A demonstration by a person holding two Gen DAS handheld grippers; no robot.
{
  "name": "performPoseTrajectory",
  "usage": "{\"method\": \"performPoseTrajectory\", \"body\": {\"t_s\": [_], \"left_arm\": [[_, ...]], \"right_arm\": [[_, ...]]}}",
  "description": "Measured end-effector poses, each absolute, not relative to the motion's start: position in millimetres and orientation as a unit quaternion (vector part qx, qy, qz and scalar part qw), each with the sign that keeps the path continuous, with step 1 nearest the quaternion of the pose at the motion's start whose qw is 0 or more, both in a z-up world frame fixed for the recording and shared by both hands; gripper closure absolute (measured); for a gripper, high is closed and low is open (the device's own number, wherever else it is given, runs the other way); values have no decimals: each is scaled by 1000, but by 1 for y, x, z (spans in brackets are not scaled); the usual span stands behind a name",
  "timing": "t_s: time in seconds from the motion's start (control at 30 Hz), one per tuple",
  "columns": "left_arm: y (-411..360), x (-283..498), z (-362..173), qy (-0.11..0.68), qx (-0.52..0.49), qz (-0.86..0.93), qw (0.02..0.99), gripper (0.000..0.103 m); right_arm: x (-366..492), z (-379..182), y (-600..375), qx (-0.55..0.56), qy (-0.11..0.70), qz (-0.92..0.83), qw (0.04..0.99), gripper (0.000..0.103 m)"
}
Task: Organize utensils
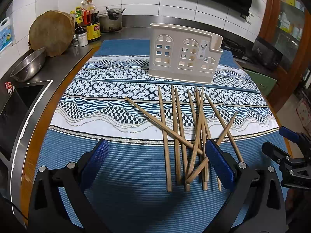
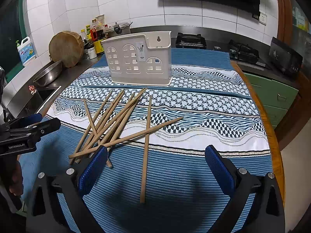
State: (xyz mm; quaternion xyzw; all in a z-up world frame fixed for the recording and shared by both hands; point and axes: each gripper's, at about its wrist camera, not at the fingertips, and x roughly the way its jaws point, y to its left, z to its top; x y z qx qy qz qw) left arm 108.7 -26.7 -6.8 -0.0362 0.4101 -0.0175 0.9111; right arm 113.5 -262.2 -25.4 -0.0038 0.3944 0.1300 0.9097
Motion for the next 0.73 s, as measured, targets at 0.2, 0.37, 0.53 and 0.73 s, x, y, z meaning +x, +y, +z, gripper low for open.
{"method": "performPoseTrajectory", "body": {"t_s": [0.2, 0.37, 0.53, 0.73], "left_arm": [[-26, 108, -6, 407, -33, -17, 912, 5], [-25, 108, -7, 404, -32, -12, 914, 5], [-23, 109, -6, 405, -31, -14, 914, 5], [-23, 107, -5, 401, -30, -17, 915, 5]], "right_arm": [[113, -26, -261, -3, 396, 129, 909, 6], [113, -28, -262, -3, 397, 127, 909, 6], [112, -27, -263, -4, 396, 127, 909, 6], [109, -26, -263, -7, 394, 129, 910, 6]]}}
